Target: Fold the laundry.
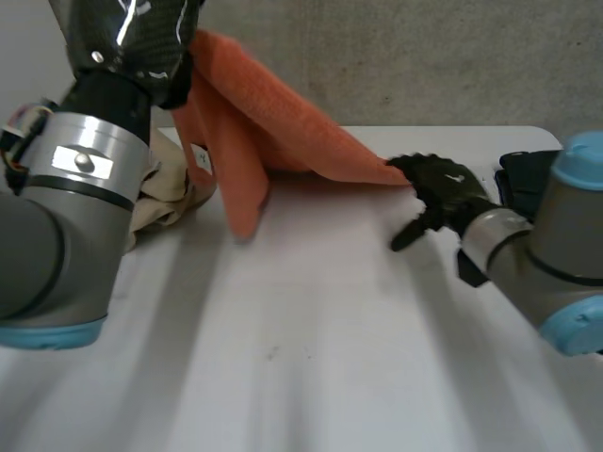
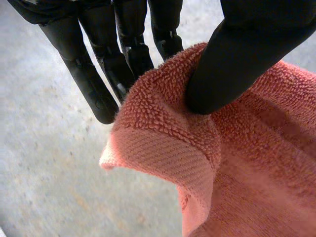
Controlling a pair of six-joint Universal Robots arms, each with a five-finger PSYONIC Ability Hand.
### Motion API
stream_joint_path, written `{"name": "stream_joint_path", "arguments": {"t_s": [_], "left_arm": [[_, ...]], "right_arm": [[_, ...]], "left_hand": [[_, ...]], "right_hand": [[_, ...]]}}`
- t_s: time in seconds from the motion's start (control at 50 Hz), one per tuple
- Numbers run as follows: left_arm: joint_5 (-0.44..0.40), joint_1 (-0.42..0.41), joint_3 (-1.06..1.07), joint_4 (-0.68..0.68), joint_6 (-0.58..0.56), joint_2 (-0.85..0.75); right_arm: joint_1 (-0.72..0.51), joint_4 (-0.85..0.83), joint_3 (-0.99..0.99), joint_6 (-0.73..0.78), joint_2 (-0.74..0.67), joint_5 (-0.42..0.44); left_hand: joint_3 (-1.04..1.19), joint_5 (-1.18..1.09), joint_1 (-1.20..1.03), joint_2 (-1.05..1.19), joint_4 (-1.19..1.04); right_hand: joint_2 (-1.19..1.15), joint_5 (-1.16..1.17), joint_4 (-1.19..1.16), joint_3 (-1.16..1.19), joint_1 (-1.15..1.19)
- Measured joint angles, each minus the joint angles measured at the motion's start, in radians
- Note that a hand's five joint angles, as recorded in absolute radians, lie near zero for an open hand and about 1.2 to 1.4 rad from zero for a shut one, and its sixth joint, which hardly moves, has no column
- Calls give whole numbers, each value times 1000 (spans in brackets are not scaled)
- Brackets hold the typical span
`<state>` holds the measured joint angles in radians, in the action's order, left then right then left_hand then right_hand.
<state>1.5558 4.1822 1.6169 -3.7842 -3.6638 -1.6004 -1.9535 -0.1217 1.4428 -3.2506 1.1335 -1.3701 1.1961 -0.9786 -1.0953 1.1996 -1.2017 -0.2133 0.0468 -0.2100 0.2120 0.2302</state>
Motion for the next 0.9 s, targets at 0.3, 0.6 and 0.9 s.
{"name": "stream_joint_path", "arguments": {"t_s": [0.3,0.6,0.9], "left_arm": [[-3,-87,1,76,1,198],[-5,-82,5,97,-4,196],[-5,-79,-20,124,-7,209]], "right_arm": [[-171,-123,-230,-134,-280,-199],[-33,31,-57,68,-64,-29],[38,182,20,73,-81,198]], "left_hand": [[0,0,0,0,0],[0,0,0,0,0],[0,0,0,0,0]], "right_hand": [[0,0,0,0,0],[-2,1,-2,2,0],[-33,34,-40,39,3]]}}
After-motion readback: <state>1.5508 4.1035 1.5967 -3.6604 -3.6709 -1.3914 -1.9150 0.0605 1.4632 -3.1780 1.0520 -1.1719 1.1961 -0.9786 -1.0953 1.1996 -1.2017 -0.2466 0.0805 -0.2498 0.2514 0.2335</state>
